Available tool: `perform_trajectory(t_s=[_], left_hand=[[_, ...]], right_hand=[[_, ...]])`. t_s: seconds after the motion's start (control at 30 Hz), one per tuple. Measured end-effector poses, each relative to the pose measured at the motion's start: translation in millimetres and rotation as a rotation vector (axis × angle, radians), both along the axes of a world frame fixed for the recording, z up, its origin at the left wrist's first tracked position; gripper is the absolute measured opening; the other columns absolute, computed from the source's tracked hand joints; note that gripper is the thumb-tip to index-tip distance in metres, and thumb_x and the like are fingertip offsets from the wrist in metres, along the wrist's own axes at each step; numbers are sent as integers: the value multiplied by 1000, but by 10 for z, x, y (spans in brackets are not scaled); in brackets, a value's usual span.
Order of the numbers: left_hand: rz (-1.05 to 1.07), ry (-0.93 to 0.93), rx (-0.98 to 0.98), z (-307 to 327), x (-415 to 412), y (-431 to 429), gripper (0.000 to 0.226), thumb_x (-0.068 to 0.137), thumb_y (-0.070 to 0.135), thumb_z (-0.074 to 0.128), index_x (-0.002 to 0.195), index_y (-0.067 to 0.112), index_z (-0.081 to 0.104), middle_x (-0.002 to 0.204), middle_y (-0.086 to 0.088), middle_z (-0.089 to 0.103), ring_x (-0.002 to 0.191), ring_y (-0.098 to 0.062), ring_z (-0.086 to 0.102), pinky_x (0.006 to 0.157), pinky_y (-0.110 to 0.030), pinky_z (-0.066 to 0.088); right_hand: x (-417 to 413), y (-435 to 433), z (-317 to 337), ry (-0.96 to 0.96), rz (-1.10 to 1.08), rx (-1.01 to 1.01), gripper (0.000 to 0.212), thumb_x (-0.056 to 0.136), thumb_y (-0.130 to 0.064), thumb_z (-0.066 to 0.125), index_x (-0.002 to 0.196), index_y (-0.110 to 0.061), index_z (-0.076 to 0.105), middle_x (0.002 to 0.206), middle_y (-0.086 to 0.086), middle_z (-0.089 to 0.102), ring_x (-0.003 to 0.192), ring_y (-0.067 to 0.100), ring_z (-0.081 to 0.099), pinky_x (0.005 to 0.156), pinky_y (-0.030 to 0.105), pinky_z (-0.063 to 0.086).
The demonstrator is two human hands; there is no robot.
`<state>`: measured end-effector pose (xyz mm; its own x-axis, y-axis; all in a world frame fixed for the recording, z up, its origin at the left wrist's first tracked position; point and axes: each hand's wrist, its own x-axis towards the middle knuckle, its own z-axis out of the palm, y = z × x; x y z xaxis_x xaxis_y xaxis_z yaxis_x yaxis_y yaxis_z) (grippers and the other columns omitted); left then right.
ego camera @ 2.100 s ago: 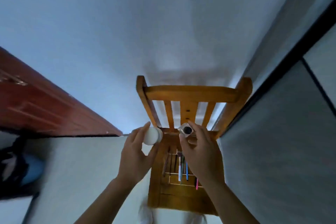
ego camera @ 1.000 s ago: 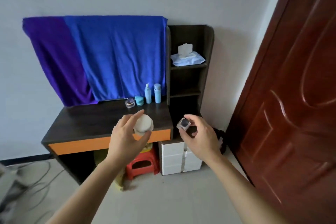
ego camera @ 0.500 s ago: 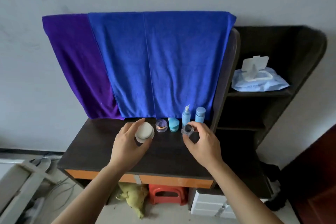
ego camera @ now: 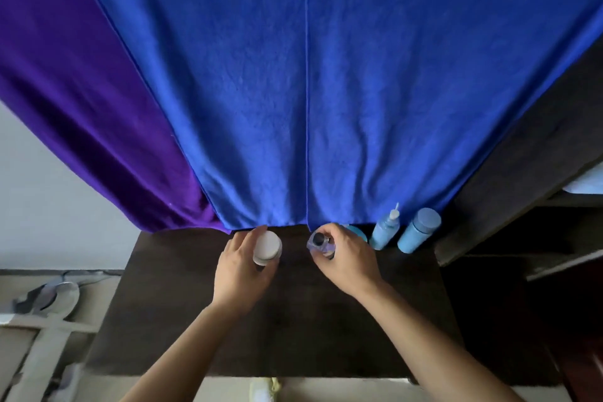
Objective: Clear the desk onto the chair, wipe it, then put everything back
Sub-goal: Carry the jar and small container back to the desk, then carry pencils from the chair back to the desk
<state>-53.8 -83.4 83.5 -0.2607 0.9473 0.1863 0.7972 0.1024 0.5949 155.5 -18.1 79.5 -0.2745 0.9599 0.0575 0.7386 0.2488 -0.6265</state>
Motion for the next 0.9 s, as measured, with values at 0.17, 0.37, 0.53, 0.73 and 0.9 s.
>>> perform_trajectory(t_s=[0.17, 0.37, 0.53, 0.73, 0.9], left_hand=[[-128, 4, -132, -676, -396, 468, 56, 75, 31, 83, 125, 21, 61, 111, -1, 64, 100, -29, 60, 79, -39, 53], [-194, -16, -297, -1279, -612, 674, 58, 77, 25, 80, 131, 19, 59, 120, -5, 61, 105, -33, 58, 82, -43, 52], [-188, -27, -355, -1434, -621, 681, 68, 78, 27, 79, 139, 24, 50, 121, -4, 56, 110, -28, 53, 82, -43, 52], [-205, 61, -242, -962, -663, 688, 62, 80, 29, 75, 137, 17, 55, 128, -6, 59, 114, -32, 56, 93, -45, 48], [-132, 156, 26, -33, -437, 703, 43, 92, 34, 50, 128, 12, 61, 126, -10, 62, 107, -36, 60, 87, -46, 49]], right_hand=[[-529, 214, -541, -95, -55, -97, 29, 82, -37, 73, 107, -26, 61, 100, -10, 67, 93, 12, 66, 70, 33, 55], [-968, 269, -1030, -70, -120, -296, 25, 91, -20, 66, 113, -13, 59, 104, 5, 68, 93, 23, 68, 76, 41, 55], [-1056, 264, -1158, -93, -127, -308, 31, 93, -13, 62, 124, -11, 57, 113, 11, 63, 99, 28, 66, 83, 43, 52], [-884, 245, -679, -86, -138, -160, 46, 95, -23, 62, 139, -13, 52, 128, 9, 61, 103, 27, 68, 83, 44, 56], [-455, 304, 19, -50, -174, 254, 48, 97, -31, 62, 141, -12, 54, 147, 12, 51, 127, 30, 56, 96, 42, 53]])
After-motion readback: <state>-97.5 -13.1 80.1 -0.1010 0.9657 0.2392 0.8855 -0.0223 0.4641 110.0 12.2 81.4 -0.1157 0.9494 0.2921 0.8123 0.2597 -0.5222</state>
